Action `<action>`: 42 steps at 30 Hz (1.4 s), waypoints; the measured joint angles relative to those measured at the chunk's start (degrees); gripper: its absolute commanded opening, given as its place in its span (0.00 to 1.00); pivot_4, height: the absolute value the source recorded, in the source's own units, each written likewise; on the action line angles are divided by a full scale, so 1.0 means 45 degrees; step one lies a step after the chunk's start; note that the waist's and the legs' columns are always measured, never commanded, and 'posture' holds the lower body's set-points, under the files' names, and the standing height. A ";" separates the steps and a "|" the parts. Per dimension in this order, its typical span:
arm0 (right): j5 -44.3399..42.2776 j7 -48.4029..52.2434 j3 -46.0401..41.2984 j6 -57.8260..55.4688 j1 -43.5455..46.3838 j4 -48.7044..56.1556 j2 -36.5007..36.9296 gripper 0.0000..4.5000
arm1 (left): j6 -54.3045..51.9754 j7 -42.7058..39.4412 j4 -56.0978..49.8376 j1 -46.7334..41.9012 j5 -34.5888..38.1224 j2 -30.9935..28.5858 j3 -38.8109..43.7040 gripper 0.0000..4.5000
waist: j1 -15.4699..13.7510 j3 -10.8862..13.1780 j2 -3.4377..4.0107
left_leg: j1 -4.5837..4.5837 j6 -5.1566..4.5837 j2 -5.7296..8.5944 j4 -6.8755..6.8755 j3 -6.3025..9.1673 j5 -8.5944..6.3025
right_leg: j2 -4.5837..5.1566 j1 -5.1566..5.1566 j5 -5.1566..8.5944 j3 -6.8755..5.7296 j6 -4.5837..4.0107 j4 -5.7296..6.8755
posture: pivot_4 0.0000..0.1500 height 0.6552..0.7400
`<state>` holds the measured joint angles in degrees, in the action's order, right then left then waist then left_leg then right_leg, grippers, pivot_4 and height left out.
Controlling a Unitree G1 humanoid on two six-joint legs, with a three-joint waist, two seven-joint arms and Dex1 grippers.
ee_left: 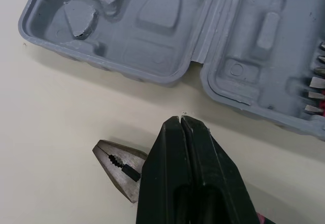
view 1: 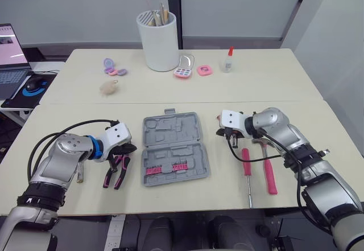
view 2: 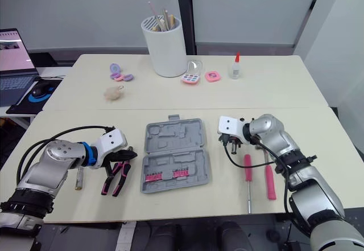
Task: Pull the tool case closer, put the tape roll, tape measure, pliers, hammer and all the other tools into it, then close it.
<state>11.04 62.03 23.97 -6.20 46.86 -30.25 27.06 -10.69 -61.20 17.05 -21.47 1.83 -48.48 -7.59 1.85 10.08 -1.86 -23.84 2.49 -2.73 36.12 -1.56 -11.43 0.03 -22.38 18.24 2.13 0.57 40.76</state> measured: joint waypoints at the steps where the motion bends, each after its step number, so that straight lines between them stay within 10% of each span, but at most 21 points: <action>1: 0.0096 -0.0041 0.0062 0.0147 0.0116 -0.0333 -0.0135 0.00 | 0.0060 0.0054 0.0186 -0.0073 -0.0087 0.0041 -0.0037 0.00 | 0.0001 0.0000 0.0000 | 0.0001 0.0000 0.0001 0.0000 -0.0002 0.0000 | 0.0000 0.0000 0.0000 0.0002 0.0000 0.0000 | 1.00 1.00; 24: 0.1418 -0.0742 0.0488 0.2637 0.1438 -0.5259 -0.2329 0.00 | 0.0038 0.0140 0.1268 -0.0990 -0.1216 0.1376 -0.0873 0.00 | 0.0009 0.0000 0.0000 | 0.0005 0.0001 0.0003 0.0001 0.0007 0.0001 | 0.0007 0.0000 -0.0001 0.0008 -0.0001 0.0013 | 1.00 1.00; 42: 0.1812 0.0156 0.0622 0.1665 -0.0065 -0.1966 -0.1703 0.00 | -0.0971 -0.0072 0.0326 -0.0876 -0.1434 0.2130 -0.0981 0.00 | -0.0025 -0.0002 -0.0002 | 0.0001 0.0001 0.0013 0.0002 0.0017 0.0000 | 0.0012 0.0007 0.0000 0.0014 0.0000 0.0010 | 1.00 1.00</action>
<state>19.19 62.74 26.77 1.29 46.56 -39.09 19.39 -15.06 -61.52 18.52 -25.41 -4.62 -38.90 -12.01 1.74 10.08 -1.87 -23.84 2.49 -2.67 36.13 -1.49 -11.43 0.08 -22.35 18.24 2.19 0.57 40.80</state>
